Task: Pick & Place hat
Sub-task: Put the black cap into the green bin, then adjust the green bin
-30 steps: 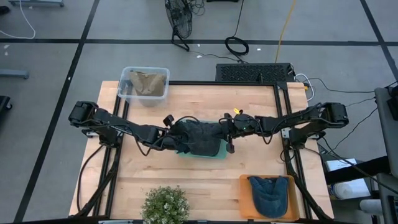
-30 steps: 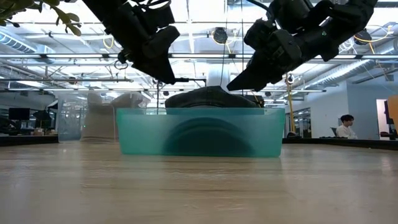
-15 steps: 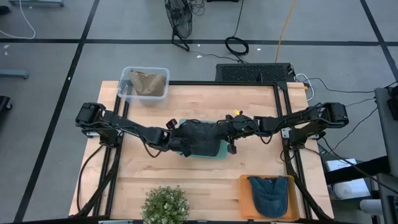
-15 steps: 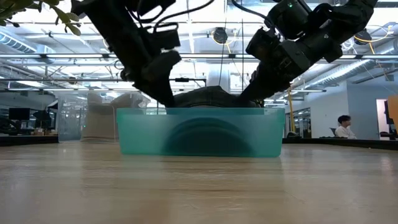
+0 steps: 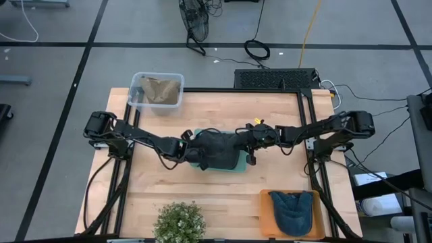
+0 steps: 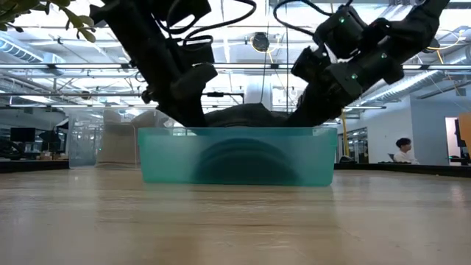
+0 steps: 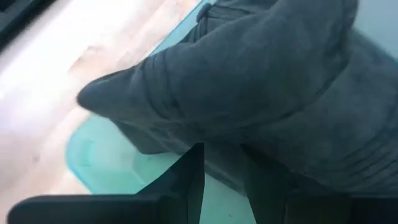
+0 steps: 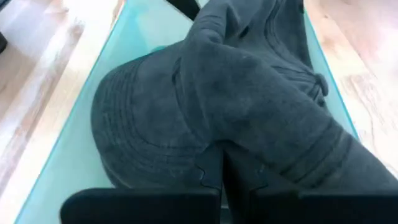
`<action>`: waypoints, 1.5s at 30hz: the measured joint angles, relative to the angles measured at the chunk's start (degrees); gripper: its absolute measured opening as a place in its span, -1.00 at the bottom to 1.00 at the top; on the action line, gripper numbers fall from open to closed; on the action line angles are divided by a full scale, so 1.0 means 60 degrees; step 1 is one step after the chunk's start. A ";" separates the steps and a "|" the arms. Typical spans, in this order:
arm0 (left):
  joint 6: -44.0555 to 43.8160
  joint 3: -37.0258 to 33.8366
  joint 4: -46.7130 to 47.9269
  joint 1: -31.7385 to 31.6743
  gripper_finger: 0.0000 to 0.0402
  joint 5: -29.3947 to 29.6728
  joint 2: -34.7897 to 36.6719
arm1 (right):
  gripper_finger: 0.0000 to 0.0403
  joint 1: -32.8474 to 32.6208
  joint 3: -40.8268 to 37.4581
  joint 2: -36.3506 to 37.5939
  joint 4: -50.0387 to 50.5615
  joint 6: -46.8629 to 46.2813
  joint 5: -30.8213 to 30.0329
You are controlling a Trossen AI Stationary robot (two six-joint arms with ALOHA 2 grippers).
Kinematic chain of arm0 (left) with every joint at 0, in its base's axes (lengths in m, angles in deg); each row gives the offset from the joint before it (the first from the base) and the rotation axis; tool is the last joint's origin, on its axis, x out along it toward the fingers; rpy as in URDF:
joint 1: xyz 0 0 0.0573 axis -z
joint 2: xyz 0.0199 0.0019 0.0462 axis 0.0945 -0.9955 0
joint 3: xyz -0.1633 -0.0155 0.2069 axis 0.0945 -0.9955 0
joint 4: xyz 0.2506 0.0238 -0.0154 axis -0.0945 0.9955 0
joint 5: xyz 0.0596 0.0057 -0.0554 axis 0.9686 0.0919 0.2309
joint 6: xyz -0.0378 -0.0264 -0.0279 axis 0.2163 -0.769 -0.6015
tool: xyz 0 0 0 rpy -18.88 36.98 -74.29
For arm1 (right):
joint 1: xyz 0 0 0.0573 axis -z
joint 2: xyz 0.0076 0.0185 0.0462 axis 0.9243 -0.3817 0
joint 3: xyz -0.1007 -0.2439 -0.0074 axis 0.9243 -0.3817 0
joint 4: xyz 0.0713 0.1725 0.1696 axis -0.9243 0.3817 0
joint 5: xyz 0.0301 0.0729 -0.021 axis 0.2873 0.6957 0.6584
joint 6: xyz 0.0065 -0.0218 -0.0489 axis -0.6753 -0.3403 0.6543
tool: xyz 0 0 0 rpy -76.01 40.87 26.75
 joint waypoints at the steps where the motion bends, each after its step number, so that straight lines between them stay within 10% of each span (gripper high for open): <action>1: -0.0107 0.0000 -0.0067 0.0000 -0.44 -0.0120 -0.0002 | -1.00 0.0017 -0.0028 -0.0129 -0.0161 -0.0007 0.0012; 9: -0.0445 0.0015 -0.0331 0.0000 -0.44 -0.2238 -0.0334 | -1.00 0.0044 -0.0036 -0.0689 -0.0311 0.0038 0.0233; 23: 0.0026 0.0004 0.0406 -0.0029 -0.44 -0.2617 -0.0028 | -1.00 0.0048 -0.0047 0.0353 0.0171 0.0229 0.0262; 30: 0.0023 0.0004 0.1033 0.0113 -0.44 -0.1459 0.0935 | -0.96 0.0048 -0.0050 0.2457 0.2194 -0.0447 0.0106; 36: -0.0465 0.0011 0.2107 0.0434 -0.44 0.0945 0.1480 | -0.85 0.0055 -0.0081 0.3150 0.4314 -0.1214 -0.2084; 45: -0.1647 -0.0007 0.3868 0.0247 -0.44 0.0578 0.1232 | -0.78 0.0405 -0.0699 0.2542 0.4027 -0.1283 -0.2015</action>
